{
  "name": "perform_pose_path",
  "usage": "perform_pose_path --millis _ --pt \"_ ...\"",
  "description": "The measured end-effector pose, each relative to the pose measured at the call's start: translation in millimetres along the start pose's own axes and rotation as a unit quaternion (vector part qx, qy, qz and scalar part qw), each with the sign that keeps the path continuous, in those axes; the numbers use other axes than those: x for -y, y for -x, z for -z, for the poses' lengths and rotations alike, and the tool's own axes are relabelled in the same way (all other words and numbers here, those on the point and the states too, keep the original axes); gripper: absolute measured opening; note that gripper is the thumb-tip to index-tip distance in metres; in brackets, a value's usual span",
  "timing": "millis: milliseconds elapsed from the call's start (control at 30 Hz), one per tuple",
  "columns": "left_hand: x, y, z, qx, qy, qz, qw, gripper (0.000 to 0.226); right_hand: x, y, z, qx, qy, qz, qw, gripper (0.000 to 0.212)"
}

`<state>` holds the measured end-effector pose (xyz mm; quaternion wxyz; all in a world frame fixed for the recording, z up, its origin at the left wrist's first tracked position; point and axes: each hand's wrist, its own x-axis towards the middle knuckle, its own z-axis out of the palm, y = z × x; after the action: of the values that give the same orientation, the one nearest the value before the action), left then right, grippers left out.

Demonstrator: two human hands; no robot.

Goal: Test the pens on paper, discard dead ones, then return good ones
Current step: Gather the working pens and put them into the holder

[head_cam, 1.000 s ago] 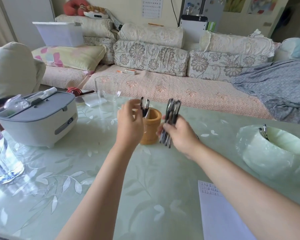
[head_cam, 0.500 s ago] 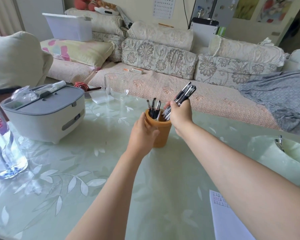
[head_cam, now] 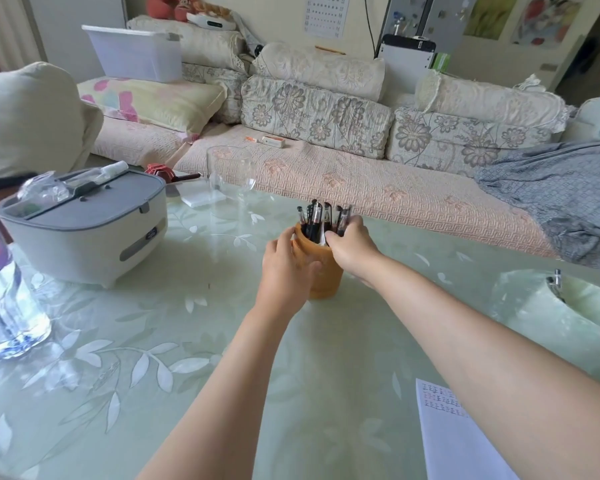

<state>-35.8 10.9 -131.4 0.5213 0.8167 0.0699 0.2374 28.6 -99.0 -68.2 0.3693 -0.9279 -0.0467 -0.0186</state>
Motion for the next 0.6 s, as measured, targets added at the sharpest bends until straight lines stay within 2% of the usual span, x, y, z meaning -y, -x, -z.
perform_pose_path --millis 100,167,233,300,400,500,600 --pt "-6 4 1 -0.009 -0.012 0.005 1.0 0.073 -7 5 12 0.049 -0.017 0.019 0.998 0.057" --pt "-12 10 -1 -0.045 -0.021 -0.004 0.999 0.066 -14 9 22 0.067 -0.021 0.029 0.997 0.064" --pt "-21 19 -5 -0.088 -0.01 -0.01 0.996 0.048 -25 14 33 0.074 -0.031 0.034 0.996 0.065" --pt "-32 27 -11 -0.098 -0.005 0.001 0.995 0.029 -42 19 43 0.059 -0.011 0.036 0.998 0.059" --pt "-38 38 -26 -0.051 -0.055 -0.035 0.997 0.016 -79 28 58 0.041 0.082 0.024 0.995 0.048" --pt "-39 47 -41 0.015 -0.093 -0.08 0.992 0.015 -115 37 70 0.048 0.192 0.006 0.98 0.042" --pt "-39 53 -55 0.095 -0.133 -0.098 0.982 0.021 -140 44 71 0.06 0.286 -0.018 0.956 0.057"
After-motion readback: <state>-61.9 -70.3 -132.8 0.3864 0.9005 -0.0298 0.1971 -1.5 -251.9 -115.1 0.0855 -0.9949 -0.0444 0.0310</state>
